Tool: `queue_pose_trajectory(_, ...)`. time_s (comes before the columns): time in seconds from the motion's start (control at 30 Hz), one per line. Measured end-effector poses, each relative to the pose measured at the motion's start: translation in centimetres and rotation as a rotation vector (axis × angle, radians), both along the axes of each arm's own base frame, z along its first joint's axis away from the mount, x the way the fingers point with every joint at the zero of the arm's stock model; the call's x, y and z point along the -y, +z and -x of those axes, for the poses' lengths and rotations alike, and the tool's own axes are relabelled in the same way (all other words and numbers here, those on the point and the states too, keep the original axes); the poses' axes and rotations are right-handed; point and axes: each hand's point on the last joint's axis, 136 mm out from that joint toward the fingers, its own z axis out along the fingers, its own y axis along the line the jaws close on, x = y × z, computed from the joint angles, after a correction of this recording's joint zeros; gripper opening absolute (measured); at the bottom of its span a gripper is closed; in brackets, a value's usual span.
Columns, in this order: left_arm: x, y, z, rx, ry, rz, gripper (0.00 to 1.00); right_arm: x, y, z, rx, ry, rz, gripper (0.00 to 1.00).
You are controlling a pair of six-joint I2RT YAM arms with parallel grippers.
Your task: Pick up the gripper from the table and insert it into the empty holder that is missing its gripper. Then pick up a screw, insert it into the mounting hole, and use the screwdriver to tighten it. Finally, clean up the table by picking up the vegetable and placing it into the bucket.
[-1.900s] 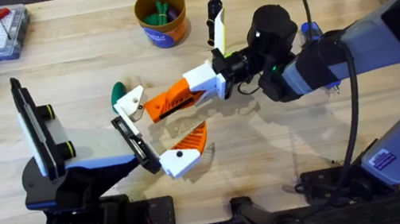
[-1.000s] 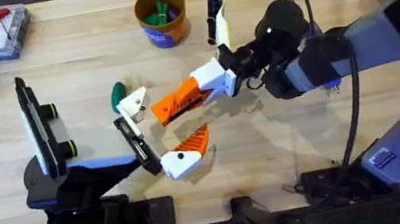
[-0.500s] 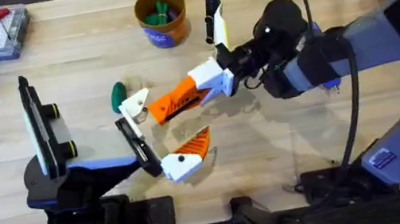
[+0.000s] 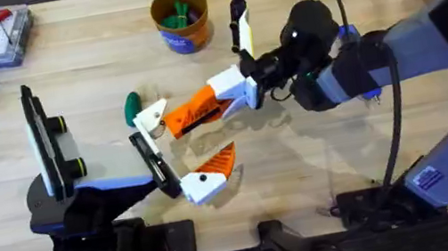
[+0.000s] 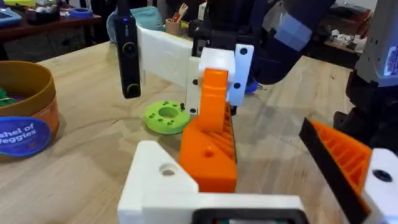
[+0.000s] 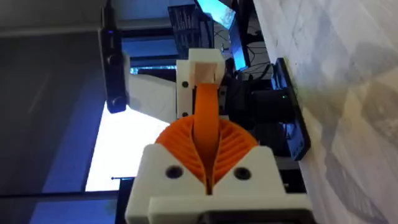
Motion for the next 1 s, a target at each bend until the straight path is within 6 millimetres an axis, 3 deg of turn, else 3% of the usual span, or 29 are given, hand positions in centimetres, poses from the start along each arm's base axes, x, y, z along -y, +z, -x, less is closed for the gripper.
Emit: queue_pose_trajectory(1.0, -0.1, 0.0, -0.1, 0.002, 0.007, -0.001, 0.985, -1.1, 0.2, -0.3, 0.051, -0.049, -0.025, 0.016)
